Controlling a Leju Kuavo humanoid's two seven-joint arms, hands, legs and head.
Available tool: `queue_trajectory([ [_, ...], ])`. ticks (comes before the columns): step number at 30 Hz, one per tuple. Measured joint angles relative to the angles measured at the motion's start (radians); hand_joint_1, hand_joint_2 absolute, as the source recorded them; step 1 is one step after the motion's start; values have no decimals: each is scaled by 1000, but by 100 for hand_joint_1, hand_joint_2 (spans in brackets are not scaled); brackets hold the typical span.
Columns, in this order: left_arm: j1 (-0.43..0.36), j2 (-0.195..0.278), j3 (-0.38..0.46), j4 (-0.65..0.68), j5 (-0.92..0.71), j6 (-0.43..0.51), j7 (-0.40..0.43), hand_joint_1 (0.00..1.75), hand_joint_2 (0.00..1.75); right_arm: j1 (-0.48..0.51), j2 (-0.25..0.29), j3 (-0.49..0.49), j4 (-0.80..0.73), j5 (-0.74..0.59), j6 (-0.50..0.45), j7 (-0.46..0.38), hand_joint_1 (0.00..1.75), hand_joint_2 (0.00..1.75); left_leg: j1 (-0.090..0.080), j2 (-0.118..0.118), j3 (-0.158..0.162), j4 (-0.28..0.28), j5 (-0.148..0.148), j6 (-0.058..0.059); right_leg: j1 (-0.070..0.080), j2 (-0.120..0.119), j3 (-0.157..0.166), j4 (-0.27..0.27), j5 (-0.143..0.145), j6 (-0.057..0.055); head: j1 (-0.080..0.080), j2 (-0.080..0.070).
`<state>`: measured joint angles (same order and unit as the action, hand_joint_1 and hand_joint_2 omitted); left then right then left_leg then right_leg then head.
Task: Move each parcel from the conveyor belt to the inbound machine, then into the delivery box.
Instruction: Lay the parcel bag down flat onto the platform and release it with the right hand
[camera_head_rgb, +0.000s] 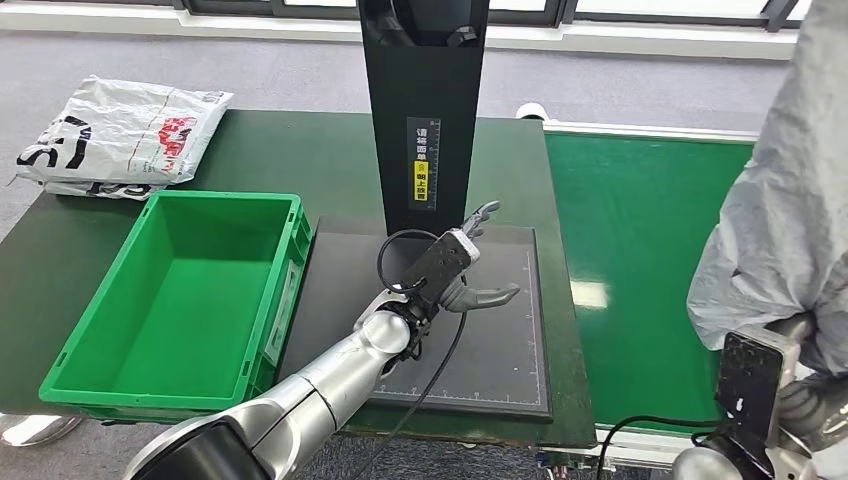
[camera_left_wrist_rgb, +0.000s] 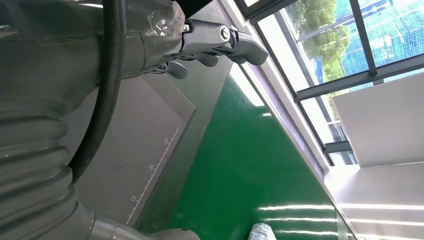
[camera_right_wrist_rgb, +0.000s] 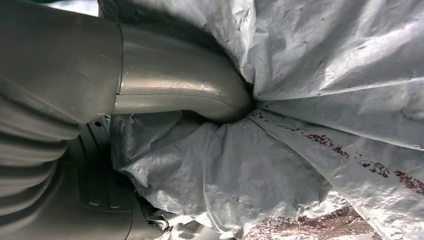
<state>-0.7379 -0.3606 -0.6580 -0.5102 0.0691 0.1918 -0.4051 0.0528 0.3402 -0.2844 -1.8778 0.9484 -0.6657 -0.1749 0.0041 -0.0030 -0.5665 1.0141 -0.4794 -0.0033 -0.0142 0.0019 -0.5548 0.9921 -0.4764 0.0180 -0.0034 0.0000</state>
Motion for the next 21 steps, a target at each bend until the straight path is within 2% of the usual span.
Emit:
queue_trajectory([
  [7, 0, 0, 0, 0, 2, 2, -3, 0, 175, 0, 9, 65, -55, -4, -5, -4, 175, 175, 0, 0, 0, 0, 0, 0, 0, 0, 0, 0, 0, 0, 0, 0],
  [15, 0, -1, 0, 0, 1, 6, -8, 0, 175, -7, 12, 100, -60, 24, 45, -11, 175, 175, 0, -1, -1, 0, 0, 0, 0, -1, 0, 0, 0, 0, 0, 0],
  [17, 0, -1, 2, 0, -8, 7, -11, 0, 175, -15, 12, 115, -55, 76, 146, 38, 175, 175, 0, 0, -1, 0, 0, 0, 0, 0, 0, 1, 0, 0, 0, 0],
  [21, -6, -2, 20, 1, -39, -15, -9, 0, 175, -60, 10, 197, 30, 210, 500, 232, 175, 175, 0, 1, 0, 0, 1, 0, 0, 1, -1, 2, 0, 0, 0, 0],
])
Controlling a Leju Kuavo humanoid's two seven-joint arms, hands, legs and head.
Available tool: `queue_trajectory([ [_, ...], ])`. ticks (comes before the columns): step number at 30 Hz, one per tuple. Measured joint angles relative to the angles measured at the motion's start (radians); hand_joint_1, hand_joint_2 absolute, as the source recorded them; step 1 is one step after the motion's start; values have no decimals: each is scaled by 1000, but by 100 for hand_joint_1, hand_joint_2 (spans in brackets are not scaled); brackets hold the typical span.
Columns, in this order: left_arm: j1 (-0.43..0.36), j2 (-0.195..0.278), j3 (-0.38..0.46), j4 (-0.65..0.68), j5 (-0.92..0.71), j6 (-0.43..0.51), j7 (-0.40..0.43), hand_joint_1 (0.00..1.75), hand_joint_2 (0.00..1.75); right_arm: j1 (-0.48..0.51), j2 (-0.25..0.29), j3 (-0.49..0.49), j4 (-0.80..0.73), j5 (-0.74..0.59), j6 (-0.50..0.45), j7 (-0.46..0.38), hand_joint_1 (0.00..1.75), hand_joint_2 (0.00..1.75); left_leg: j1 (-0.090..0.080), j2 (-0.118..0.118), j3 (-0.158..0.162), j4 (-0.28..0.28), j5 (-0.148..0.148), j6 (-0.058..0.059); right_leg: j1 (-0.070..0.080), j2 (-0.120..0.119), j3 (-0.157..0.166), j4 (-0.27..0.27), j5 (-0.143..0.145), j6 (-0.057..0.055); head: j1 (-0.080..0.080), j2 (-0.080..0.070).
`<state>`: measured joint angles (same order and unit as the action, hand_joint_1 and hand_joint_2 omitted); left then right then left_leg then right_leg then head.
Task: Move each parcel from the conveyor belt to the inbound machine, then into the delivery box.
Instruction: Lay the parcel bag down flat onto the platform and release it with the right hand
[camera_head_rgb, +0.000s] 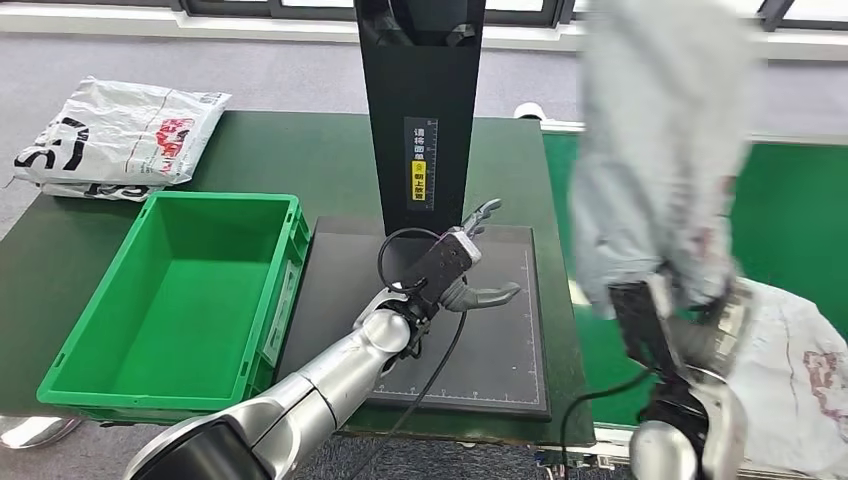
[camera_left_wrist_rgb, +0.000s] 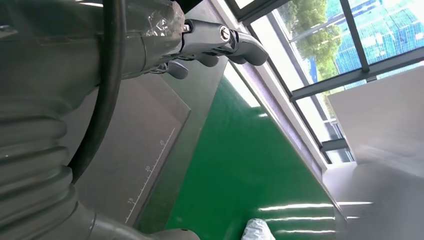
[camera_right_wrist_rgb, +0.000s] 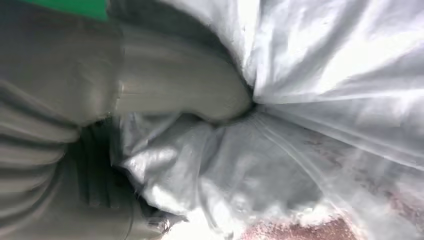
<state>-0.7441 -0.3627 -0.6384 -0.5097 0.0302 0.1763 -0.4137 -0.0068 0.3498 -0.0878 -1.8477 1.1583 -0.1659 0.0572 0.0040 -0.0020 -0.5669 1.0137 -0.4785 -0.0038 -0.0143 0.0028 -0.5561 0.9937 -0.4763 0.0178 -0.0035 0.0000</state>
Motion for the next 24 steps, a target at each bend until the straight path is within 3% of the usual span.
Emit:
queue_trajectory([
  [3, -10, -2, 6, 0, 24, -14, 25, 0, 175, -15, -12, 79, 109, 18, 84, 109, 175, 175, 0, -5, -1, 0, 2, -1, 0, -5, 0, 0, 0, 0, 0, 0],
  [8, -21, -4, 2, 0, 132, 19, 47, 0, 175, -12, -66, 212, 267, 5, 98, 219, 175, 175, 0, -6, -3, 0, 2, -2, 0, -6, -2, 1, 0, 0, 0, 0],
  [15, -34, -5, -44, 5, 268, 77, 24, 0, 175, 18, -154, 380, 334, -33, 83, 279, 175, 175, 0, -6, -6, 0, 2, -2, 0, -5, -5, 0, 0, -1, 0, 0],
  [24, -39, -5, -69, 6, 313, 120, 2, 0, 175, 47, -203, 488, 334, -38, 148, 297, 175, 175, 0, -6, -6, 0, 2, -2, 0, -5, -6, 1, 0, -1, 0, 0],
])
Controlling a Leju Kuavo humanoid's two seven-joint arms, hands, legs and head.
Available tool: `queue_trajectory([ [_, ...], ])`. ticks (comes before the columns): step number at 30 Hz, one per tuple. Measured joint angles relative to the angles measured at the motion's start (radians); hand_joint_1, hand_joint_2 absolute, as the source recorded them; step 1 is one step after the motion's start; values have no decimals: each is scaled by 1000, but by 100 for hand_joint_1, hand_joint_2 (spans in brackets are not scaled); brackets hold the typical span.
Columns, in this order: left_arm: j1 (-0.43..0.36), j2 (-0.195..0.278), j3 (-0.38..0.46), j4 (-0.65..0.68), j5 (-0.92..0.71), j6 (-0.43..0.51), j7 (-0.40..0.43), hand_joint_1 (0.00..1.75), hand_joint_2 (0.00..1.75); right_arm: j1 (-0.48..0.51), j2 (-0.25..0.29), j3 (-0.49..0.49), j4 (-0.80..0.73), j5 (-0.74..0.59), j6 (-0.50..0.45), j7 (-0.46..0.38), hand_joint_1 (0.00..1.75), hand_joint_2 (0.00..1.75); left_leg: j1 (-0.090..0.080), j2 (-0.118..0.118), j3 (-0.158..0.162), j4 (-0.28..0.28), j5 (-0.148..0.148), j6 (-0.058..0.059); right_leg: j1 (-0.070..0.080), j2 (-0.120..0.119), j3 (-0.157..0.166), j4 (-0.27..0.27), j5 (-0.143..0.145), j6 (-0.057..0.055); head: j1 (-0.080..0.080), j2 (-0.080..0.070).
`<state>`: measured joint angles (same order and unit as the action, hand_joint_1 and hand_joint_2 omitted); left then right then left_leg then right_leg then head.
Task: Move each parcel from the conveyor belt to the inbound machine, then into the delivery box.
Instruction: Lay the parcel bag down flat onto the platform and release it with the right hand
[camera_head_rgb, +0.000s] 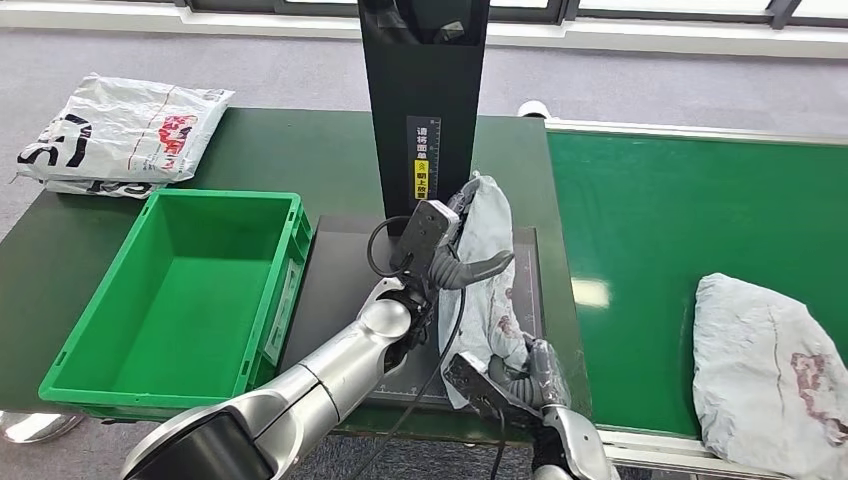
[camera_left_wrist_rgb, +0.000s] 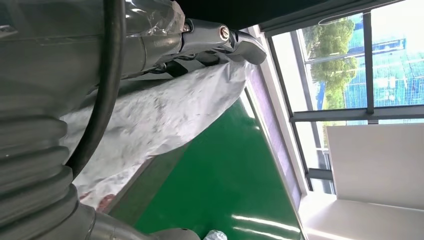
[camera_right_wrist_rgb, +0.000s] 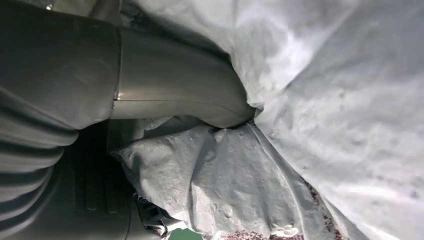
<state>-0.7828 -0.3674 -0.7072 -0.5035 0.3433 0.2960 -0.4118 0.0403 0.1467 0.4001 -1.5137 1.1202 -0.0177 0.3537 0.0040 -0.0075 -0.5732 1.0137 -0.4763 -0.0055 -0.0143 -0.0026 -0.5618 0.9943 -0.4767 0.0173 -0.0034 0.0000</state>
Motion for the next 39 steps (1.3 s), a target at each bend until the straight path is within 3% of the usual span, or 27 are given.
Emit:
queue_trajectory([
  [2, -1, 0, -1, 0, 4, 13, -14, 0, 175, -2, -8, 17, 0, 12, 21, -18, 175, 175, 0, 0, 0, 0, 0, 0, 0, 0, 0, 0, 0, 0, 0, 0],
  [3, -2, 0, -1, 0, 8, 24, -27, 0, 175, -5, -15, 32, 0, 21, 41, -39, 138, 175, 0, 0, 0, 0, 0, 0, 0, 1, 0, 0, 0, 0, 0, 0],
  [6, -4, 0, -1, -3, 14, 66, -77, 0, 175, -21, -33, 100, 3, 25, 76, -115, 7, 175, 0, 1, 0, 0, 0, 0, 0, 1, 0, 0, 0, 0, 0, 0],
  [7, -5, 0, -1, -6, 13, 83, -95, 0, 175, -26, -36, 122, 5, 21, 71, -131, 0, 175, 0, 1, 0, 0, 0, 0, 0, 1, 0, 0, 0, 0, 0, 0],
  [14, -7, 5, 1, -13, -117, 205, -194, 0, 175, -66, -48, 167, 7, 19, -12, -141, 0, 175, 0, 0, 0, 0, 0, 0, 0, 0, 0, 0, 0, 0, 0, 0],
  [19, -3, 16, 5, -14, -232, 181, -180, 0, 175, -64, -50, 111, -69, 39, -93, -157, 0, 175, 0, 0, -1, 0, 0, 0, 0, 0, -1, 0, 0, 0, 0, 0],
  [39, 0, 17, 6, -17, -259, 176, -175, 0, 175, -53, -50, 68, -142, 45, -98, -169, 0, 175, 0, 0, -1, 0, 0, 0, 0, 1, -1, 0, 0, 0, 0, 0],
])
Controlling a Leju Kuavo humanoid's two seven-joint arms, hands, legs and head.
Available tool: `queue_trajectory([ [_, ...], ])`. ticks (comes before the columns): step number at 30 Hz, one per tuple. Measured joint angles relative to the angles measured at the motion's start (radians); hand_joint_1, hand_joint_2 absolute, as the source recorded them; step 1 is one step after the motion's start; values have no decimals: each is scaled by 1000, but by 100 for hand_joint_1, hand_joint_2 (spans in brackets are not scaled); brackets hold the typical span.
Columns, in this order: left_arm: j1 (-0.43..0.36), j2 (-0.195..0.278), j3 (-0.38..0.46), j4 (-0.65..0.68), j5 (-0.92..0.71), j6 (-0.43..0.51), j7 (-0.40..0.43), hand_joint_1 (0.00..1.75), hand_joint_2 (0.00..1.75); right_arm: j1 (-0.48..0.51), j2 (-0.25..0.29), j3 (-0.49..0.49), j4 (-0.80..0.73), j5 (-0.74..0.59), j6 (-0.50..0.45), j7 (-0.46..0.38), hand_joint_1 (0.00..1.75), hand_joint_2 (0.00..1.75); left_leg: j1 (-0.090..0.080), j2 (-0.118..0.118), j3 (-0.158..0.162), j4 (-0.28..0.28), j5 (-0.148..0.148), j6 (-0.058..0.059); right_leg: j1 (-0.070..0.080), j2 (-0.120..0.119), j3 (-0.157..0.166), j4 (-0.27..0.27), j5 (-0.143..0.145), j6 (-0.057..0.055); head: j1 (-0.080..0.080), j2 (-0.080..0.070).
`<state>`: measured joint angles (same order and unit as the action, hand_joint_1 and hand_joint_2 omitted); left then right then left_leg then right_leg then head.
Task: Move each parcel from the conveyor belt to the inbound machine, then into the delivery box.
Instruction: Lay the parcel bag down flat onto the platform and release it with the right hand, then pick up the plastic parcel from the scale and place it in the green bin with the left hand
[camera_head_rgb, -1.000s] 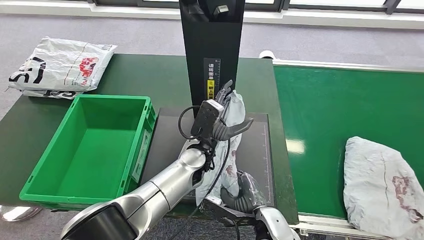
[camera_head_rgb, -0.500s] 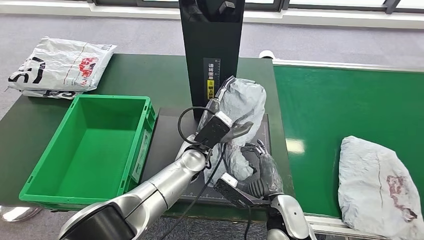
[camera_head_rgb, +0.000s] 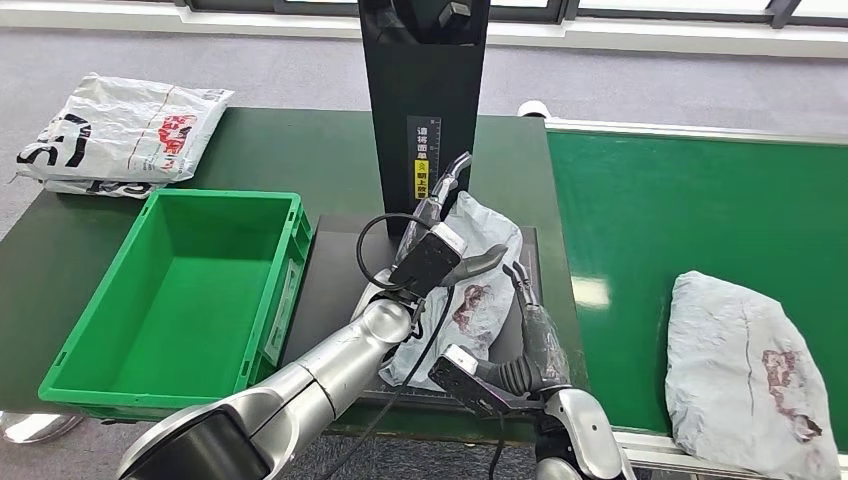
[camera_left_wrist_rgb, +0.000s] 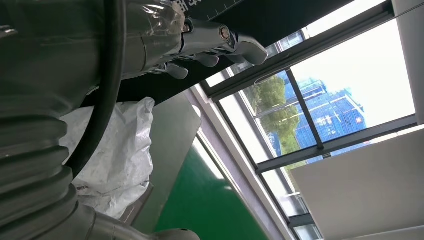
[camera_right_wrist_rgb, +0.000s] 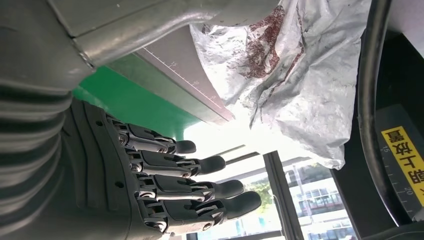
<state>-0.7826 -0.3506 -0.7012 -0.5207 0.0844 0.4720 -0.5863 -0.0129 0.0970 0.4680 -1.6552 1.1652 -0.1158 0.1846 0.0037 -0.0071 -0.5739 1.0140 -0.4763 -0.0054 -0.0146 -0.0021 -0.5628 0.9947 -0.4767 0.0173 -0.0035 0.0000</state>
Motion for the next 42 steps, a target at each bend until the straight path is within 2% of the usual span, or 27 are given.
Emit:
queue_trajectory([
  [2, 1, 0, 0, 0, -21, 9, -2, 0, 175, 6, 4, -7, -4, -11, -41, -12, 0, 175, 0, 0, 0, 0, 0, 0, 0, 0, 0, 0, 0, 0, 0, 0],
  [5, 9, -1, 1, -2, -110, 10, 10, 0, 175, 32, 27, -60, -39, -105, -206, -83, 0, 175, 0, -1, 0, 0, 0, 0, 0, -1, 0, 0, 0, 0, 0, 0],
  [8, 15, -3, -1, 2, -222, -13, 61, 0, 175, 59, 59, -153, -93, -250, -348, -182, 0, 175, 0, 0, 0, 0, 0, 0, 0, 0, 0, 0, 0, 0, 0, 0],
  [12, 17, -6, -6, 8, -284, 33, 98, 0, 175, 102, 92, -248, -138, -357, -408, -263, 0, 175, 0, 0, 0, 0, 0, 0, 0, 0, 0, 0, 0, 0, 0, 0],
  [16, 17, -7, -6, 14, -243, 43, 67, 0, 175, 133, 103, -283, -147, -412, -416, -289, 0, 175, 0, 0, 0, 0, 0, 0, 0, 0, 0, 0, 0, 0, 0, 0],
  [18, 17, -9, -7, 16, -225, -39, 39, 0, 175, 141, 104, -289, -147, -437, -409, -300, 0, 175, 0, 0, 0, 0, 0, 0, 0, 0, 0, 0, 0, 0, 0, 0],
  [20, 17, -9, -19, 20, -255, -188, 30, 0, 175, 146, 105, -297, -149, -468, -400, -324, 0, 175, 0, 0, 0, 0, 0, 0, 0, 0, 0, 0, 0, 0, 0, 0],
  [22, 16, -9, -53, 32, -351, -312, 73, 0, 175, 152, 106, -311, -159, -510, -397, -367, 0, 175, 0, 0, 0, 0, 0, 0, 0, 0, 0, 0, 0, 0, 0, 0],
  [24, 16, -8, -101, 58, -463, -374, 140, 0, 175, 160, 111, -329, -183, -562, -399, -434, 0, 175, 0, 1, 0, 0, 0, 0, 0, 1, -1, 0, 0, 0, 0, 0],
  [28, 14, -3, -178, 117, -604, -456, 257, 175, 175, 174, 125, -364, -244, -636, -397, -525, 0, 175, 0, 2, 0, 0, -1, 0, 0, 2, -1, 0, 0, 0, 0, 0],
  [31, 14, 6, -227, 156, -664, -572, 314, 175, 175, 172, 127, -384, -262, -661, -358, -541, 0, 175, 0, 2, 0, 0, -1, 0, 0, 2, -1, 0, 0, 0, 0, 0],
  [34, 2, 17, -258, 178, -690, -681, 319, 175, 175, 157, 127, -399, -262, -666, -321, -543, 0, 175, 0, 1, 2, 0, -1, 0, 0, 1, 1, 0, 0, 0, 0, 0],
  [36, -9, 23, -273, 186, -694, -723, 318, 175, 175, 143, 129, -406, -258, -665, -311, -542, 0, 175, 0, 1, 4, -1, -1, 0, 0, 1, 4, 0, 0, 0, 0, 0],
  [38, -17, 27, -280, 190, -693, -726, 318, 175, 175, 136, 131, -412, -256, -662, -307, -540, 0, 175, 0, 1, 6, -1, -1, 0, 0, 1, 6, 0, 0, 0, 0, 0],
  [42, -22, 31, -281, 192, -681, -663, 320, 175, 175, 136, 138, -419, -256, -649, -302, -536, 0, 175, 0, 1, 7, -1, -1, 0, 0, 1, 7, 0, 0, 0, 0, 0],
])
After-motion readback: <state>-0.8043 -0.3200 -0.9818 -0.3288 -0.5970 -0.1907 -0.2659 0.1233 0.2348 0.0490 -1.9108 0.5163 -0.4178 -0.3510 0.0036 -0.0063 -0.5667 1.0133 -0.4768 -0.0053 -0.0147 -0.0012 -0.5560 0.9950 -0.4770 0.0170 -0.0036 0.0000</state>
